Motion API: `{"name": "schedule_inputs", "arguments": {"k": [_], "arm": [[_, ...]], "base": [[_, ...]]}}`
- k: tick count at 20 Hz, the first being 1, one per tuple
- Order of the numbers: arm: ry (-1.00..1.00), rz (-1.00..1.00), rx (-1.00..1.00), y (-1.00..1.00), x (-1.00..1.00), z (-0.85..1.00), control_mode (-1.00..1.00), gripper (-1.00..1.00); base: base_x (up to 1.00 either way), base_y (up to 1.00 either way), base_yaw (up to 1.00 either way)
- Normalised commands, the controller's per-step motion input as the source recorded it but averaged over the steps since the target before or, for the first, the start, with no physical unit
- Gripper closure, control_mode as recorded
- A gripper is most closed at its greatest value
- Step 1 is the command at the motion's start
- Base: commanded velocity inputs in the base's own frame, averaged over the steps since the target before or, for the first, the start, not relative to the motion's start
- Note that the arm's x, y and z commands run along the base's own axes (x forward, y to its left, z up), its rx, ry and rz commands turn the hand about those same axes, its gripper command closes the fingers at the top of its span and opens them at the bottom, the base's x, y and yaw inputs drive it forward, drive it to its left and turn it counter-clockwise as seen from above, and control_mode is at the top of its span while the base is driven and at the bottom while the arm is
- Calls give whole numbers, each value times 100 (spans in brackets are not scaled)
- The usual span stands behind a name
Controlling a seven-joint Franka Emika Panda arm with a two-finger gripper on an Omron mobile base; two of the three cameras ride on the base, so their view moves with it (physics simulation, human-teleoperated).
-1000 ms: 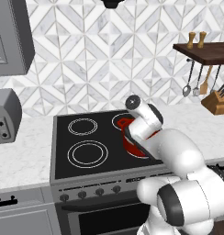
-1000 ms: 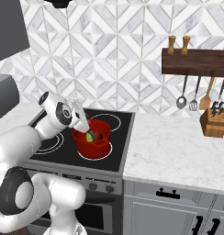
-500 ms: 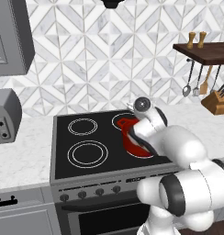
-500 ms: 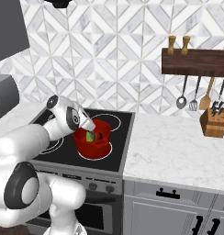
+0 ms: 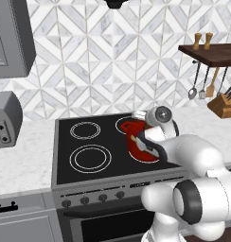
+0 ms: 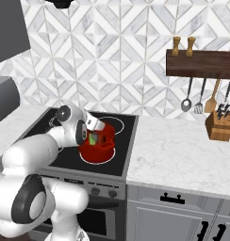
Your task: Put the bell pepper and lemon wedge in the pot. Retrieve the spatula and lightly stir the vegetables in the pot.
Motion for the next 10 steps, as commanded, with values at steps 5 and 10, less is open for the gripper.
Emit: {"name": "schedule_inputs", "arguments": {"k": [5, 10], "arm": [[0, 27, -32, -17, -6, -21, -100, 100], [0, 22, -31, 0, -93, 0, -100, 100]], "base": [[0, 0, 0], [0, 0, 0]]}}
